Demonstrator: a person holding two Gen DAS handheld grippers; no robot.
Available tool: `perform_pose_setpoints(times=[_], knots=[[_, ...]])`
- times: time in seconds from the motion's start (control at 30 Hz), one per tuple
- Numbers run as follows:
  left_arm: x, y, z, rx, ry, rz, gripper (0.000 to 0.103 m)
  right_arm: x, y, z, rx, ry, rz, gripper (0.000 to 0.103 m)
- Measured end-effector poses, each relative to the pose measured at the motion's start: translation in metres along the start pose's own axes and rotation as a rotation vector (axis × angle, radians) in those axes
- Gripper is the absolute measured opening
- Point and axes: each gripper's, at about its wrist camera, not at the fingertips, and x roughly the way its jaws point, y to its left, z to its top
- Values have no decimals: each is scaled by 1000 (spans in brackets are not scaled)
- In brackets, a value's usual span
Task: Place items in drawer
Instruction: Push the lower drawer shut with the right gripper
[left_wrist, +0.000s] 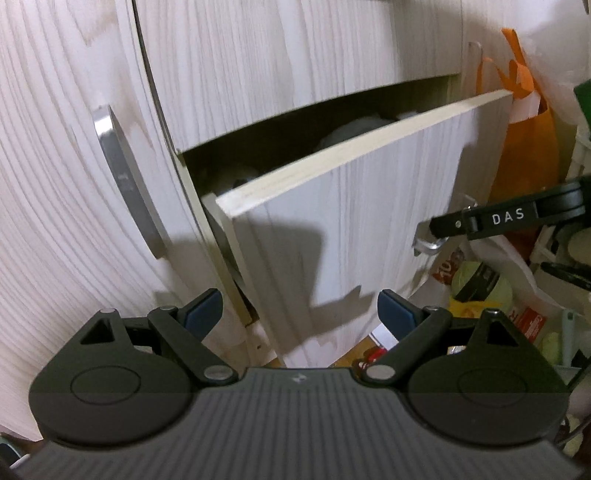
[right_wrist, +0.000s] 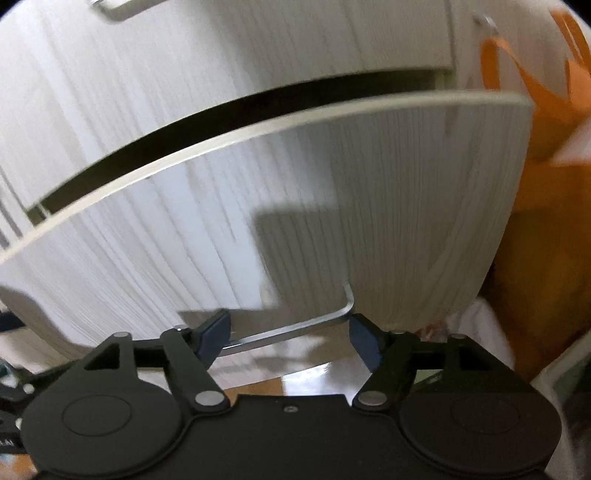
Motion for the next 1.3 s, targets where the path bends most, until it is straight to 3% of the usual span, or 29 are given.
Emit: perform_pose_setpoints(times=[1.3], knots=[[25, -1, 1, -45, 37, 34, 92, 76, 50, 31, -40, -51, -2, 77]])
